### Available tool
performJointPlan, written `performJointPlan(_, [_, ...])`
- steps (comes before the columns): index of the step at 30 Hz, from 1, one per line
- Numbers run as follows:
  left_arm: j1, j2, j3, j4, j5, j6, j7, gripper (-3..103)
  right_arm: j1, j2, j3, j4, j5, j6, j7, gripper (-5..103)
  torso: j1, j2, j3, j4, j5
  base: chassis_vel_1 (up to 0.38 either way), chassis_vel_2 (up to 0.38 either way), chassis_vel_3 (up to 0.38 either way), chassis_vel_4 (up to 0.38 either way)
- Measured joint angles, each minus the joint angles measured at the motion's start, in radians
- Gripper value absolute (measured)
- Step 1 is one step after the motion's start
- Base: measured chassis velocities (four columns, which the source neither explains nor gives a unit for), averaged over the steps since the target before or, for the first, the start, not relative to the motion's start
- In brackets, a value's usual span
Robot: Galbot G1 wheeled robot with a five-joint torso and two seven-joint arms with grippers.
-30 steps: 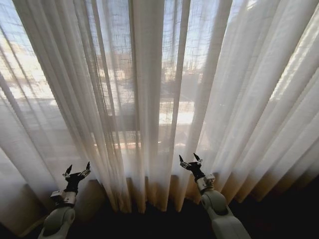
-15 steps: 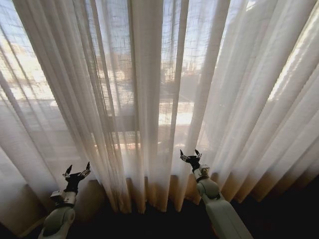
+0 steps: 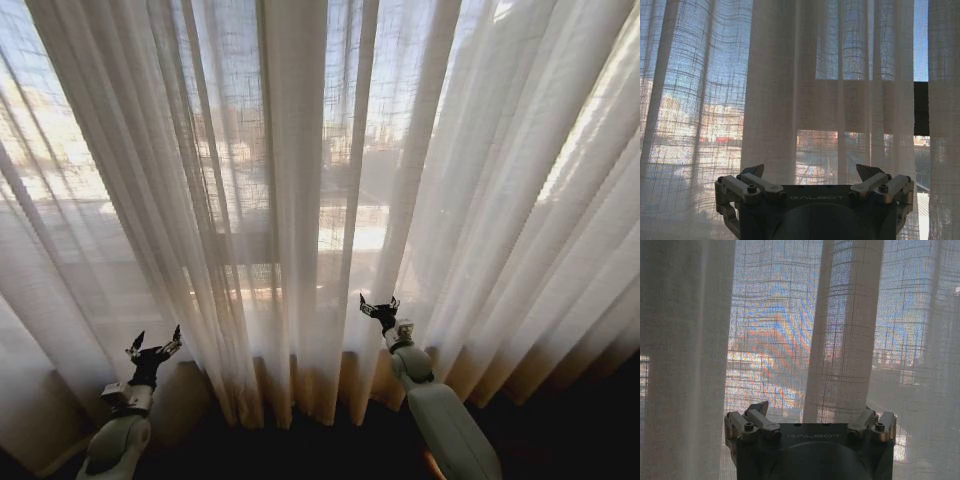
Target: Open the curtains by pulling them apart, changing their state from closed to fully open.
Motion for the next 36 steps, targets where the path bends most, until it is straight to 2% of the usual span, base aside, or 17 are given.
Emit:
performJointPlan(2, [0.0,0.0,0.0,0.0,0.0,0.0,0.0,100,0.006,0.0,-0.005,-0.004,0.0,0.001,-0.001,89,0.0,0.0,0.0,0.0001,0.0,0.0,0.0,0.0,0.0])
performJointPlan(5, [0.0,0.0,0.0,0.0,0.0,0.0,0.0,100,0.019,0.0,-0.016,-0.01,0.003,0.005,-0.003,72,0.0,0.0,0.0,0.0,0.0,0.0,0.0,0.0,0.0])
performJointPlan(7, [0.0,0.0,0.0,0.0,0.0,0.0,0.0,100,0.019,-0.001,-0.017,-0.01,0.003,0.007,-0.004,72,0.0,0.0,0.0,0.0,0.0,0.0,0.0,0.0,0.0])
performJointPlan(11, [0.0,0.0,0.0,0.0,0.0,0.0,0.0,100,0.008,-0.007,-0.016,0.0,0.005,0.012,-0.009,50,0.0,0.0,0.0,-0.0001,0.0,0.0,0.0,0.0,0.0])
performJointPlan(12, [0.0,0.0,0.0,0.0,0.0,0.0,0.0,100,0.008,-0.007,-0.016,0.0,0.005,0.012,-0.009,50,0.0,0.0,0.0,-0.0001,0.0,0.0,0.0,0.0,0.0])
performJointPlan(13, [0.0,0.0,0.0,0.0,0.0,0.0,0.0,100,0.005,-0.007,-0.015,0.002,0.006,0.013,-0.011,44,0.0,0.0,0.0,-0.0001,0.0,0.0,0.0,0.0,0.0])
performJointPlan(14, [0.0,0.0,0.0,0.0,0.0,0.0,0.0,100,0.001,-0.009,-0.013,0.005,0.007,0.014,-0.012,44,0.0,0.0,0.0,-0.0001,0.0,0.0,0.0,0.0,0.0])
performJointPlan(16, [0.0,0.0,0.0,0.0,0.0,0.0,0.0,100,-0.008,-0.014,-0.008,0.014,0.01,0.014,-0.015,34,0.0,0.0,0.0,-0.0002,0.0,0.0,0.0,0.0,0.0])
performJointPlan(17, [0.0,0.0,0.0,0.0,0.0,0.0,0.0,100,-0.008,-0.014,-0.008,0.014,0.01,0.014,-0.015,34,0.0,0.0,0.0,-0.0002,0.0,0.0,0.0,0.0,0.0])
performJointPlan(21, [0.0,0.0,0.0,0.0,0.0,0.0,0.0,100,-0.02,-0.019,-0.005,0.024,0.019,0.014,-0.018,13,0.0,0.0,0.0,-0.0001,0.0,0.0,0.0,0.0,0.0])
performJointPlan(22, [0.0,0.0,0.0,0.0,0.0,0.0,0.0,100,-0.02,-0.019,-0.005,0.024,0.019,0.014,-0.018,13,0.0,0.0,0.0,-0.0001,0.0,0.0,0.0,0.0,0.0])
performJointPlan(24, [0.0,0.0,0.0,0.0,0.0,0.0,0.0,100,-0.023,-0.02,-0.003,0.027,0.024,0.014,-0.02,3,0.0,0.0,0.0,-0.0002,0.0,0.0,0.0,0.0,0.0])
performJointPlan(30, [0.0,0.0,0.0,0.0,0.0,0.0,0.0,100,-0.027,-0.014,0.002,0.032,0.05,0.018,-0.036,0,0.0,0.0,0.0,0.0,0.0,0.0,0.0,0.0,0.0])
performJointPlan(33, [0.0,0.0,0.0,0.0,0.0,0.0,0.0,100,-0.029,-0.009,0.017,0.031,0.05,0.06,-0.081,0,0.0,0.0,0.0,0.0,0.0,0.0,0.0,0.0,0.0])
performJointPlan(36, [0.0,0.0,0.0,0.0,0.0,0.0,0.0,100,-0.035,-0.012,0.02,0.031,0.051,0.07,-0.104,0,0.0,0.0,0.0,0.0,0.0001,0.0,0.0,0.0,0.0])
